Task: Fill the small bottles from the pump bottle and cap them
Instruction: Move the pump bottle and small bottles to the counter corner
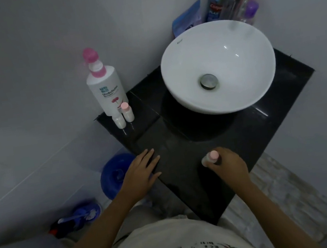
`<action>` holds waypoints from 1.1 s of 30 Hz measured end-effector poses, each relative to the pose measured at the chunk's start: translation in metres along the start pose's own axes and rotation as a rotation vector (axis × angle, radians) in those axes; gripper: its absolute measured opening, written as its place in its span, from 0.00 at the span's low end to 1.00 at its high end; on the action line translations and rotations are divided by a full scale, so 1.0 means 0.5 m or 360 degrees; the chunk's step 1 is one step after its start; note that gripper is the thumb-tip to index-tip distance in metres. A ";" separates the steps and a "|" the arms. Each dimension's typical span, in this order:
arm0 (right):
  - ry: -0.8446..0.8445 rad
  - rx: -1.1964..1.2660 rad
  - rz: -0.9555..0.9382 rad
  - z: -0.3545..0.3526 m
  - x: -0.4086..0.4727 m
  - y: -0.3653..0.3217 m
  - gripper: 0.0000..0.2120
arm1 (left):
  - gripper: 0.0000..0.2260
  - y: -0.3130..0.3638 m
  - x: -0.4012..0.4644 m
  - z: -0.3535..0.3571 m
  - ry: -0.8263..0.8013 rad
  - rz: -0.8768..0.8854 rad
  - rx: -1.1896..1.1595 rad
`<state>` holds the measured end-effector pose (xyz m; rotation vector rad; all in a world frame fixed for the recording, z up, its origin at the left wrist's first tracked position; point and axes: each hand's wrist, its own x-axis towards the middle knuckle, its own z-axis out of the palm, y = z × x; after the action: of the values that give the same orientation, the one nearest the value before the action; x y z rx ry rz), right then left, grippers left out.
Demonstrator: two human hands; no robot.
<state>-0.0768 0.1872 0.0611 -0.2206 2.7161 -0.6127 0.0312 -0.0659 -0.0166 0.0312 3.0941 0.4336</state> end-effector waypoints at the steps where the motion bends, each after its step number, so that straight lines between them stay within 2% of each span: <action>1: 0.0029 0.0011 -0.0004 -0.003 0.003 -0.003 0.11 | 0.23 0.004 0.001 0.002 0.0003 0.0013 0.0002; 6: -0.0064 0.0356 -0.0245 -0.020 0.058 -0.108 0.11 | 0.23 0.007 -0.004 0.002 0.0024 -0.0006 0.0040; 11: -0.0228 0.0332 -0.0568 0.005 0.161 -0.261 0.10 | 0.24 0.007 -0.004 0.003 0.0033 -0.0002 0.0115; 19: -0.0341 0.0226 -0.0557 0.064 0.296 -0.396 0.09 | 0.26 0.008 -0.002 0.015 0.0020 -0.0049 0.0207; 30: -0.0455 0.0221 -0.0607 0.084 0.331 -0.422 0.08 | 0.23 0.011 -0.001 0.004 0.0002 -0.0070 0.0185; 33: -0.0469 0.0180 -0.0624 0.082 0.335 -0.421 0.12 | 0.23 0.011 0.000 0.002 -0.0009 -0.0061 0.0151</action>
<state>-0.2013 -0.0545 0.0692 -0.7626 2.3583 -0.7686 0.0315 -0.0605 -0.0163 -0.0254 3.1016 0.2851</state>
